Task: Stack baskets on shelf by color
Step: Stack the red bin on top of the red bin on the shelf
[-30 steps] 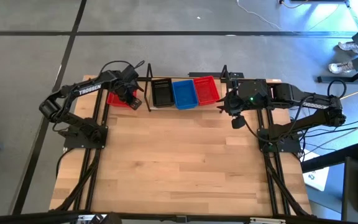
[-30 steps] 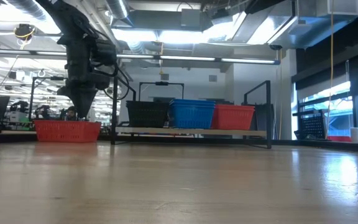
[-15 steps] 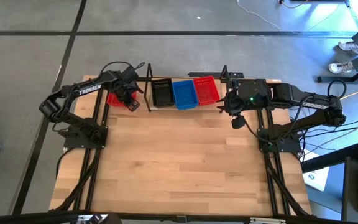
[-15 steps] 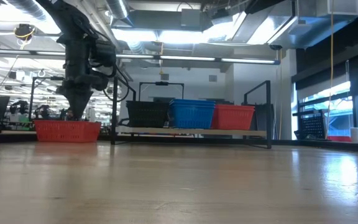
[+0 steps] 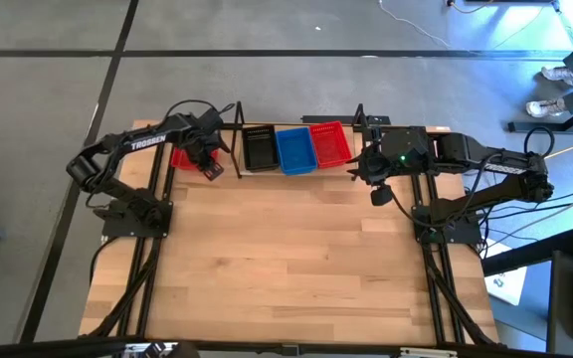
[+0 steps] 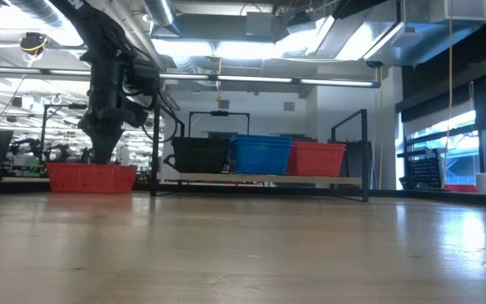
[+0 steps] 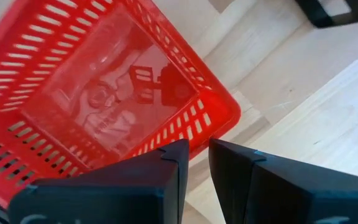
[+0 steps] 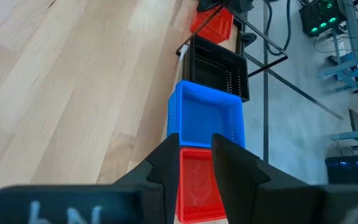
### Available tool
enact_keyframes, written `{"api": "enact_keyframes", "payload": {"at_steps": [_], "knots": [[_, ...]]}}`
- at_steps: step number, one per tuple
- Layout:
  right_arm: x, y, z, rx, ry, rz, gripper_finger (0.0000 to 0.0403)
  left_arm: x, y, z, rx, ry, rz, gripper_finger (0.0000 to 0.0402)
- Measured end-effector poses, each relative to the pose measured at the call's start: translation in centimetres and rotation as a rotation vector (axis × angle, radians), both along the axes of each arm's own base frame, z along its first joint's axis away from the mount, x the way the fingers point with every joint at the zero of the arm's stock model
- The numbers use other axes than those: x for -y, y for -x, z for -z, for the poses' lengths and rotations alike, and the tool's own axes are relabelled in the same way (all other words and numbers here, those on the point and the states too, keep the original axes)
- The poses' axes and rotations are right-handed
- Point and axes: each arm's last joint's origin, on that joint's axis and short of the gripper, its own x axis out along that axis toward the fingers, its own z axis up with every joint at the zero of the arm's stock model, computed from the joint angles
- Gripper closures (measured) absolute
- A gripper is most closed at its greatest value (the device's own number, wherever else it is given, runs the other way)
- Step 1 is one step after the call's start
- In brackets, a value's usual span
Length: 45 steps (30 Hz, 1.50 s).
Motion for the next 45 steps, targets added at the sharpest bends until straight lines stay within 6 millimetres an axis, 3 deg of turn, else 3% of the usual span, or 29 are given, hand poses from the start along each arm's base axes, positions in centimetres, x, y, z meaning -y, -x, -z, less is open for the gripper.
{"api": "enact_keyframes", "payload": {"at_steps": [9,25,45], "knots": [[0.0,0.0,0.0,0.0,0.0,0.0,0.0306,-0.5,-0.5,1.4,-0.049,0.031,0.018,0.0347],[0.0,-0.2,-0.3,0.038,0.005,-0.002,0.0306,0.4,-1.5,1.4,-0.16,-0.049,0.257,0.0347],[0.0,-0.2,-0.3,0.038,0.003,0.0,0.0306,-0.5,-2.2,1.5,-0.118,-0.143,0.3,0.0347]]}}
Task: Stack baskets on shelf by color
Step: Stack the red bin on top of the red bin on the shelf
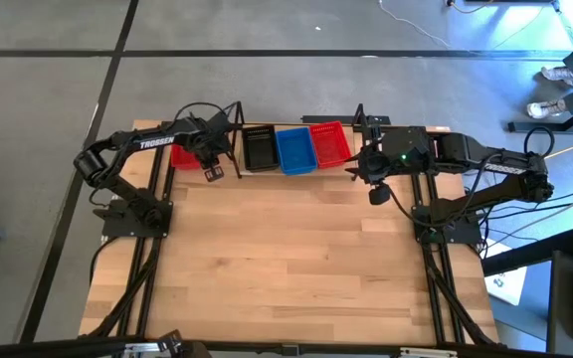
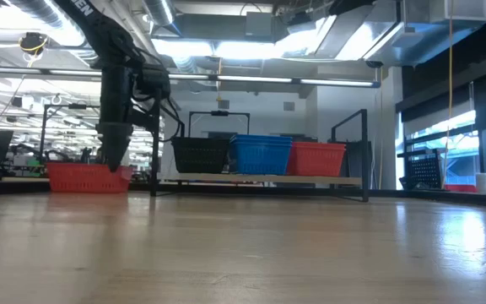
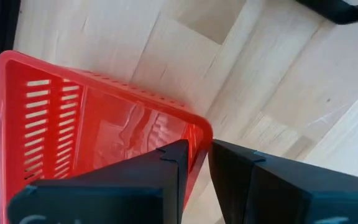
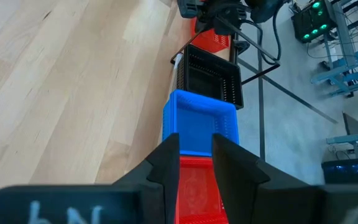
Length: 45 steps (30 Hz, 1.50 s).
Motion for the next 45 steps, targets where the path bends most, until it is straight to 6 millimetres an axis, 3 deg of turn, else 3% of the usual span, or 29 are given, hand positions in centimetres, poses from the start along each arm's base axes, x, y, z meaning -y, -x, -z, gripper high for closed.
{"api": "enact_keyframes", "payload": {"at_steps": [12,18,23,29,35,39,45], "knots": [[0.0,0.0,0.0,-0.001,0.0,0.0,0.0306,0.7,0.6,1.5,-0.017,0.033,-0.051,0.0347],[0.0,0.0,0.0,-0.001,0.001,0.0,0.0306,1.2,0.3,1.5,0.003,0.058,-0.043,0.0392],[0.0,0.0,0.0,-0.001,0.001,-0.001,0.0306,2.0,-0.1,1.2,0.035,0.084,-0.096,0.0399],[0.0,0.0,0.0,0.0,-0.001,0.001,0.0306,4.1,0.1,-2.0,0.026,0.056,-0.065,0.0401],[0.1,0.0,0.0,0.002,0.007,0.031,0.0306,6.9,-0.2,-8.3,0.11,-0.008,0.001,0.0401],[0.1,0.0,0.0,0.031,-0.057,0.095,0.0306,9.3,-1.1,-12.3,0.158,-0.065,0.131,0.0401],[0.4,0.0,0.0,0.08,-0.19,0.216,0.0306,13.8,-2.6,-16.5,0.159,-0.116,0.428,0.0401]]}}
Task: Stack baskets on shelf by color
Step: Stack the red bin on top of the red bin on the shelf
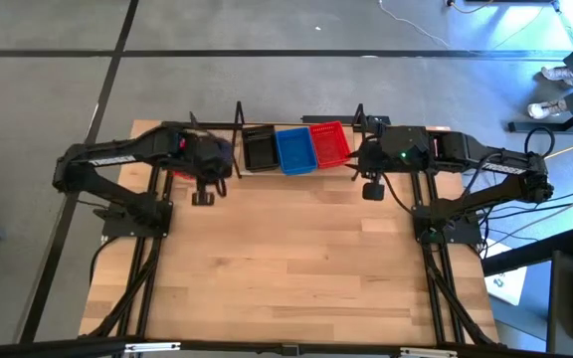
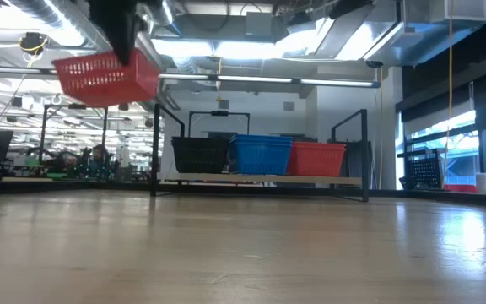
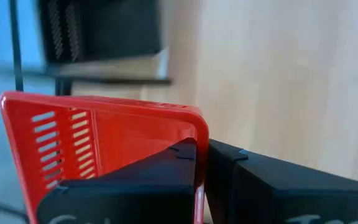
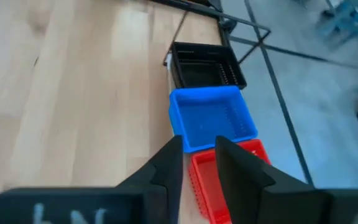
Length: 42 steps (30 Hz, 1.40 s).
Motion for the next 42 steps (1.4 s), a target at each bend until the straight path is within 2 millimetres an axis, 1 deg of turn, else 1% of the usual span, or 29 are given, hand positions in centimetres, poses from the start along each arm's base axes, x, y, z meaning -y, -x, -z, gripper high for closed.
{"api": "enact_keyframes", "payload": {"at_steps": [4,7,10,13,15,18,22,26,29,33,35,39,42], "knots": [[0.2,0.0,0.0,0.027,-0.055,0.071,0.0306,3.2,-1.9,-1.3,0.042,-0.006,0.174,0.0401],[0.4,0.1,0.0,0.061,-0.123,0.157,0.0306,5.3,-3.5,-1.0,0.008,0.002,0.279,0.0401],[0.8,0.1,0.0,0.109,-0.235,0.258,0.0306,7.4,-5.3,0.1,-0.041,-0.013,0.403,0.0401],[1.0,0.1,0.0,0.159,-0.41,0.345,0.0306,9.2,-7.1,1.9,-0.121,-0.066,0.511,0.0401],[1.0,0.0,0.1,0.174,-0.487,0.376,0.0306,10.0,-8.0,3.0,-0.189,-0.151,0.574,0.0401],[1.1,-0.5,0.3,0.174,-0.51,0.396,0.0306,10.9,-9.1,4.6,-0.308,-0.351,0.668,0.0401],[1.3,-2.0,0.5,0.212,-0.498,0.372,0.0306,10.8,-10.4,5.9,-0.467,-0.615,0.761,0.0401],[1.1,-4.1,0.7,0.22,-0.364,0.236,0.0306,9.5,-11.1,6.1,-0.58,-0.775,0.769,0.0401],[0.6,-5.4,0.9,0.224,-0.262,0.132,0.0306,8.4,-11.3,6.0,-0.635,-0.83,0.751,0.0401],[0.3,-6.9,1.1,0.252,-0.175,0.055,0.0306,7.4,-11.7,5.7,-0.695,-0.918,0.749,0.0401],[0.3,-7.5,1.1,0.267,-0.123,0.049,0.0306,7.1,-12.0,5.6,-0.729,-0.959,0.763,0.0401],[0.5,-8.6,1.5,0.282,-0.019,0.088,0.0306,6.8,-12.4,5.5,-0.749,-0.983,0.804,0.0401],[0.7,-9.2,1.5,0.311,-0.011,0.104,0.0306,6.7,-12.7,5.4,-0.736,-0.991,0.815,0.0401]]}}
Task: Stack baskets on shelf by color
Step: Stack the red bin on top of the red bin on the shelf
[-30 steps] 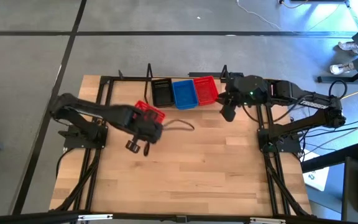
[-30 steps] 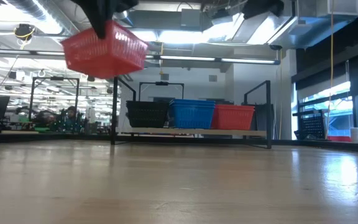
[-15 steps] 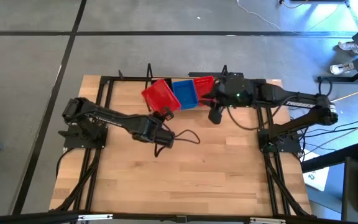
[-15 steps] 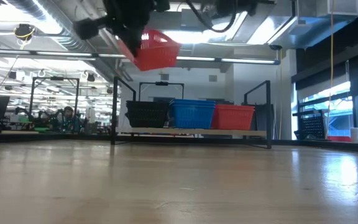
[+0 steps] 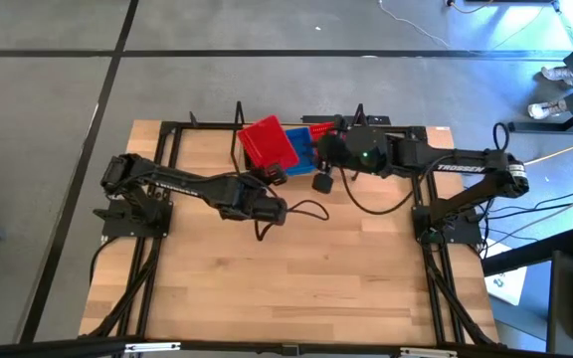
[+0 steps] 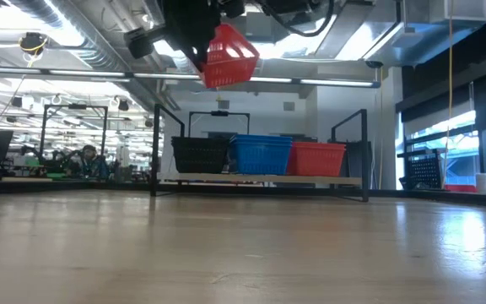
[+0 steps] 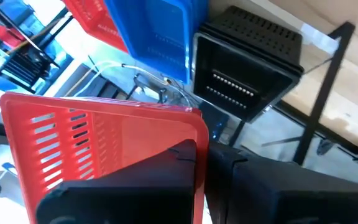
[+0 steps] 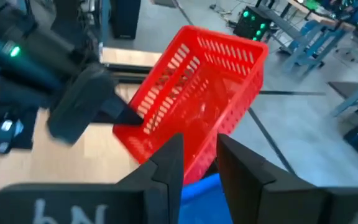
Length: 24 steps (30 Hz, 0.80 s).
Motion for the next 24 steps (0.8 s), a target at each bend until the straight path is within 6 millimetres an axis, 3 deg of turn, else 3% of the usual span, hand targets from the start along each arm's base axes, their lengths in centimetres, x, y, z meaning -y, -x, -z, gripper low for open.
{"api": "enact_keyframes", "payload": {"at_steps": [14,24], "knots": [[1.5,-1.8,1.4,0.046,-0.112,0.088,0.0306,0.2,-1.2,-0.4,0.021,-0.016,0.074,0.0401],[2.9,-1.8,1.7,0.059,-0.147,0.169,0.0306,0.2,-1.2,-0.5,0.023,-0.021,0.08,0.0402]]}}
